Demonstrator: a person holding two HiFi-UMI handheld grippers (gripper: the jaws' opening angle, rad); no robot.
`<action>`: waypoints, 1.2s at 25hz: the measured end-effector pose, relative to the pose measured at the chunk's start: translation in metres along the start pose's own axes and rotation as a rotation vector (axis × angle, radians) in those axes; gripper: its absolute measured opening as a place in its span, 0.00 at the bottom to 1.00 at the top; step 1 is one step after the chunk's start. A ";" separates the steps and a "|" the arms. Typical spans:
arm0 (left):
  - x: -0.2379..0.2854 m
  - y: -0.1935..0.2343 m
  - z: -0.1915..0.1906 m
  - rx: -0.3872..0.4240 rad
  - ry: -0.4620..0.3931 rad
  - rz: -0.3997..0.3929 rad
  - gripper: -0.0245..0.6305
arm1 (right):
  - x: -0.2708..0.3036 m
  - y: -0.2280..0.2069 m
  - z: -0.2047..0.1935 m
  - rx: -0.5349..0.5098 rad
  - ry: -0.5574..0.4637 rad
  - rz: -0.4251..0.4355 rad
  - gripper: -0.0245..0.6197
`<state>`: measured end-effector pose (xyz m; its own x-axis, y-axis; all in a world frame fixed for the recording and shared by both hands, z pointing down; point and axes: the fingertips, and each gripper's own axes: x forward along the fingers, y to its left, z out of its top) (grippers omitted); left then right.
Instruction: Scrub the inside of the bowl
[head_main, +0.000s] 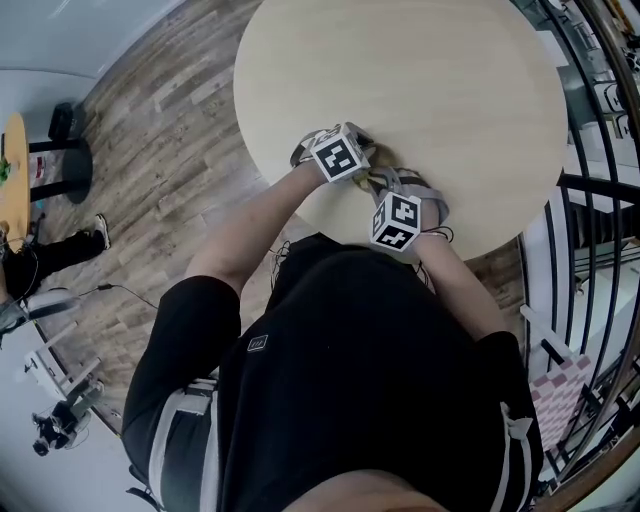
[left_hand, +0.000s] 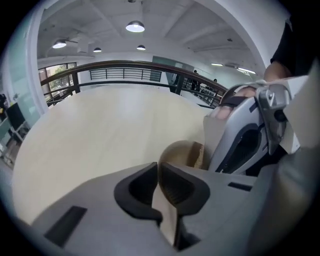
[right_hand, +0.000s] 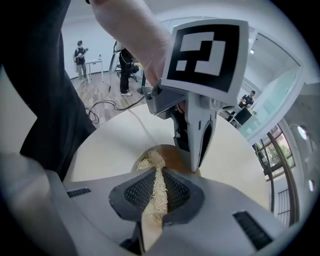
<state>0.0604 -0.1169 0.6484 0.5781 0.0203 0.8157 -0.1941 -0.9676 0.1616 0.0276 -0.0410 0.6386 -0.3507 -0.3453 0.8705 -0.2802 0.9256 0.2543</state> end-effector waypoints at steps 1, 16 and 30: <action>0.002 0.001 -0.001 -0.007 0.004 -0.002 0.08 | 0.002 -0.001 -0.001 -0.011 0.006 0.005 0.11; -0.016 0.004 -0.020 -0.130 -0.080 0.022 0.09 | 0.035 -0.023 -0.011 -0.076 0.092 -0.059 0.11; -0.007 -0.005 -0.005 -0.405 -0.235 0.096 0.10 | -0.013 -0.078 -0.035 0.414 -0.050 -0.170 0.11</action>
<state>0.0535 -0.1111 0.6452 0.6970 -0.1676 0.6972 -0.5219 -0.7854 0.3329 0.0857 -0.1034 0.6223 -0.3085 -0.5033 0.8072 -0.6681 0.7187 0.1927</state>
